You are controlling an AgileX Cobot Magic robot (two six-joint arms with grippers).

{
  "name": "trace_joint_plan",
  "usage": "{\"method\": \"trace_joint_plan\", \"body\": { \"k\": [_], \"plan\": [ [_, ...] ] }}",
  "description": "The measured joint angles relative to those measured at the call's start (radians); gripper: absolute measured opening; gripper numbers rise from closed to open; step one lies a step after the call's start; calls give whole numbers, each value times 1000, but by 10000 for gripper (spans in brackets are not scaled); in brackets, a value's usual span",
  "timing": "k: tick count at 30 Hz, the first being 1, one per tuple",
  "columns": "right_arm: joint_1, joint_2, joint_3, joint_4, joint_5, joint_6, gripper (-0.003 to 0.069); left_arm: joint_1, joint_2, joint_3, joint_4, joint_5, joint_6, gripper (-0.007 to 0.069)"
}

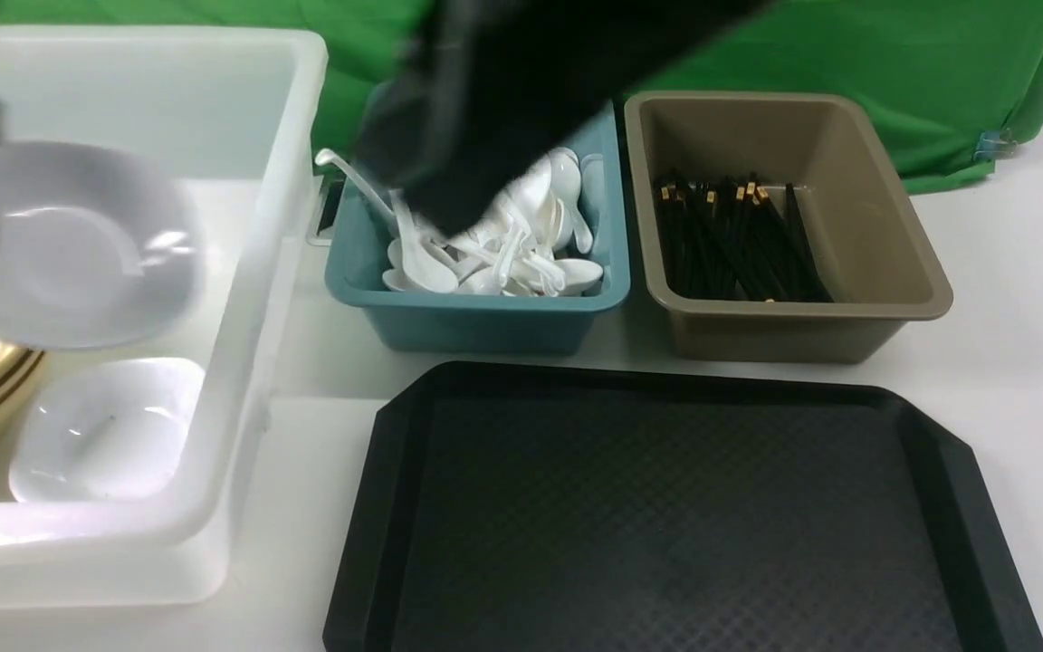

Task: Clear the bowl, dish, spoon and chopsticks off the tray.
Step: Use the left arm to put the plate into the large storage box on the left

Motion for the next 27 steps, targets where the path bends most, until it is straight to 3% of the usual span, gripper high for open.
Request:
{"method": "trace_joint_plan", "body": {
  "k": [4, 14, 18, 25, 27],
  "plan": [
    [33, 110, -118, 1, 47, -4, 50, 49, 21, 71, 0, -52, 76, 7],
    [55, 198, -163, 0, 55, -15, 50, -13, 140, 178, -34, -148, 220, 22],
    [57, 200, -164, 0, 58, -15, 50, -23, 174, 178, -19, -159, 223, 130],
    [57, 200, -167, -17, 67, -19, 50, -31, 172, 107, -10, -102, 215, 441],
    [57, 199, -167, -29, 69, -20, 50, -30, 164, 63, 4, -78, 204, 466]
  ]
}}
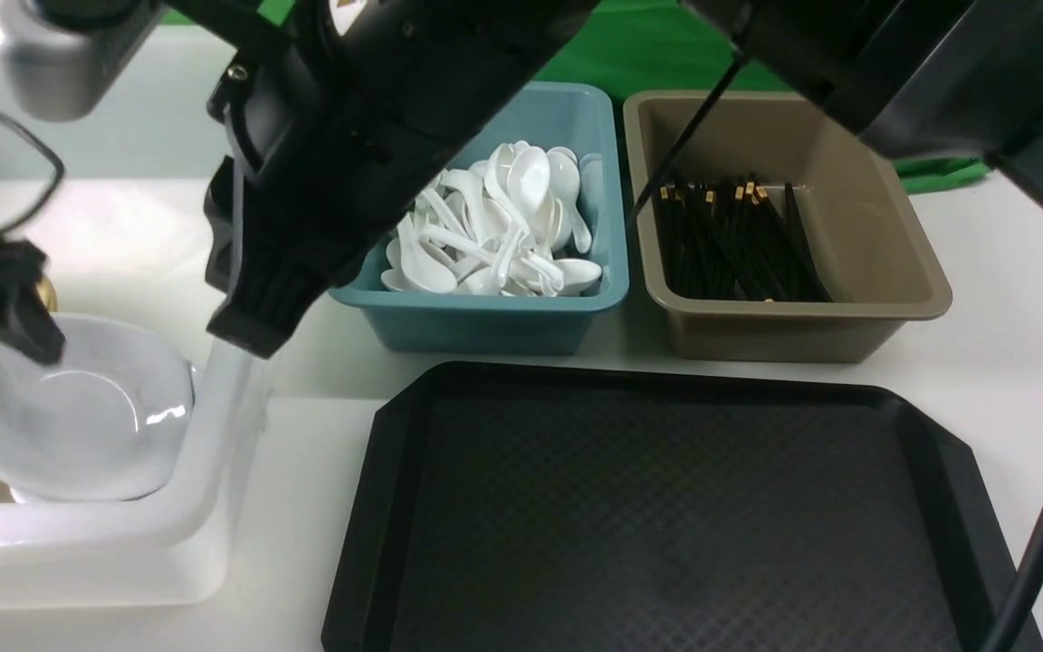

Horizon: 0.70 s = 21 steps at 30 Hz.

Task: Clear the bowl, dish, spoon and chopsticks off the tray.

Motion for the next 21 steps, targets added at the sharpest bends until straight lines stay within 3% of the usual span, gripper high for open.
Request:
{"method": "trace_joint_plan", "body": {
  "k": [4, 8, 11, 12, 13, 17, 21],
  "plan": [
    [0, -18, 0, -23, 2, 11, 51, 0, -53, -63, 17, 29, -12, 473],
    [-1, -44, -2, -30, 3, 14, 52, 0, -89, -66, 42, 22, -16, 416],
    [-1, -53, -3, -30, 3, 28, 52, 0, -83, -55, 62, -9, -18, 330],
    [-1, -57, -3, -31, 3, 37, 52, 0, -73, -30, 68, -37, -19, 256],
    [-2, -57, -3, -31, 3, 39, 52, 0, -70, -22, 68, -46, -19, 236],
    [-2, -59, -3, -31, 3, 60, 52, 0, -9, 69, 76, -169, -6, 24],
    [-2, -60, -3, -32, 3, 61, 52, 0, 38, 96, 78, -203, -5, -11]
  ]
}}
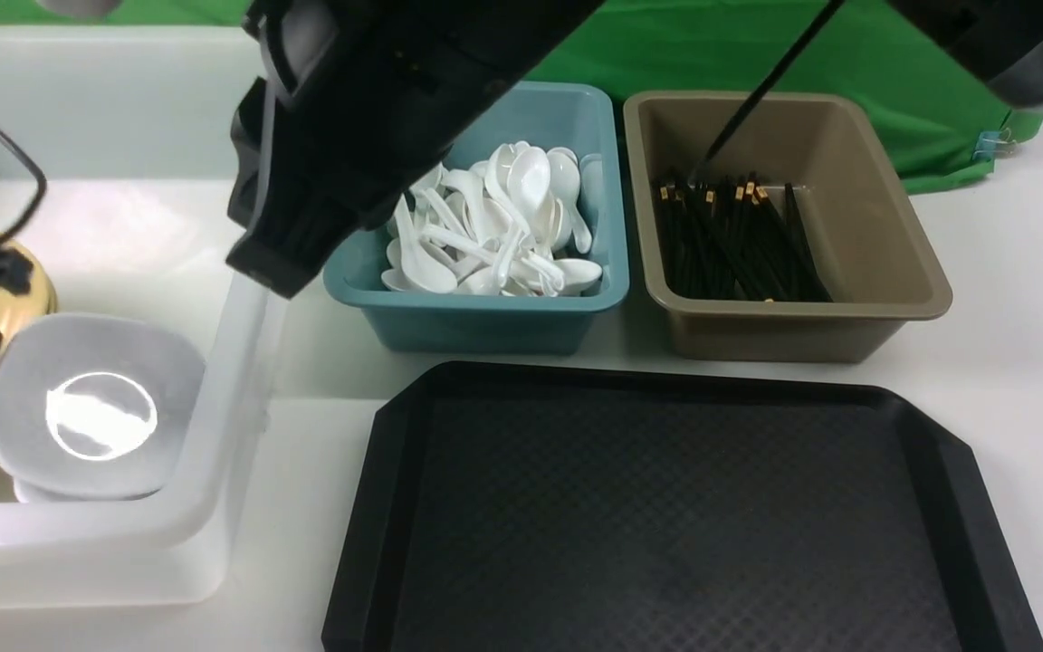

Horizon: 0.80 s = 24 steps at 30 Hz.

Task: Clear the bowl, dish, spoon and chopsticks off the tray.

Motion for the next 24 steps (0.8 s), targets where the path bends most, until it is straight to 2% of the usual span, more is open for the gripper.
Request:
{"method": "trace_joint_plan", "body": {
  "k": [11, 17, 24],
  "plan": [
    [-1, 0, 0, -6, 1, 0, 59, -56, 7, 3, 52, -57, 3, -20],
    [-1, 0, 0, -12, 1, 0, 67, -64, -34, 3, -124, -27, 72, -20],
    [-2, -1, 0, -27, 1, 0, 70, -65, -47, 5, -154, -1, 81, -20]
  ]
}}
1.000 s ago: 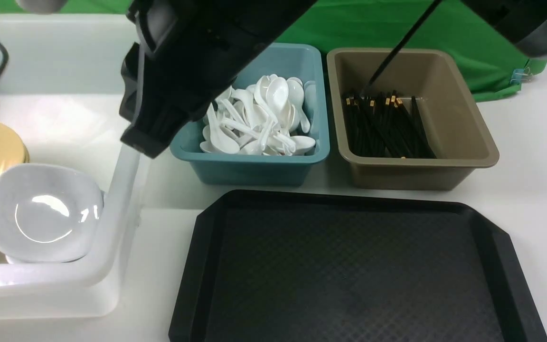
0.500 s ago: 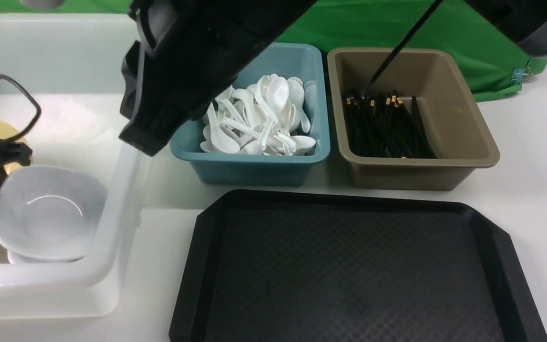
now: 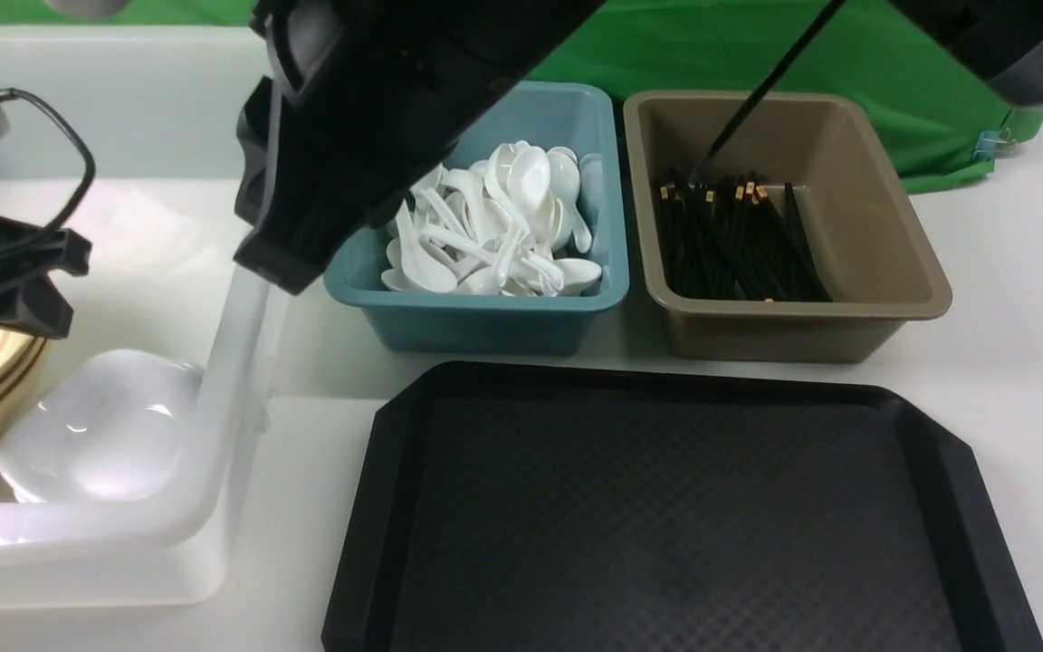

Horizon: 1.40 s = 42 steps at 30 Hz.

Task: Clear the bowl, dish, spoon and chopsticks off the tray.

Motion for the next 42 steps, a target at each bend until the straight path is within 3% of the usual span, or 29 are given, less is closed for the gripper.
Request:
{"method": "trace_joint_plan", "body": {
  "k": [5, 7, 14, 18, 23, 28, 32, 37, 42],
  "plan": [
    [-10, -32, 1, -221, 0, 67, 70, -63, -110, 3, -74, 38, 6, -20],
    [-44, -94, 5, -351, 0, 132, 70, -147, -206, 3, -84, 40, 9, -20],
    [-239, -429, 64, -451, -7, 263, 70, -449, -529, 3, -103, 8, 40, -20],
    [-286, -649, 239, -463, -50, 284, 56, -541, -695, 33, -103, 7, 16, -20],
    [-288, -941, 609, -462, -283, 344, 10, -555, -916, 200, -104, -101, -48, -20],
    [-288, -1395, 1179, -496, -695, 535, 10, -555, -1139, 513, -100, -323, -89, -20],
    [-288, -1656, 1534, -501, -942, 587, 11, -555, -1210, 686, -102, -439, -135, -20],
    [-288, -1873, 1799, -503, -1205, 600, 21, -555, -1220, 796, -140, -540, -144, -19],
    [-288, -1921, 1862, -502, -1296, 602, 67, -555, -1220, 804, -145, -568, -148, -19]
  ]
}}
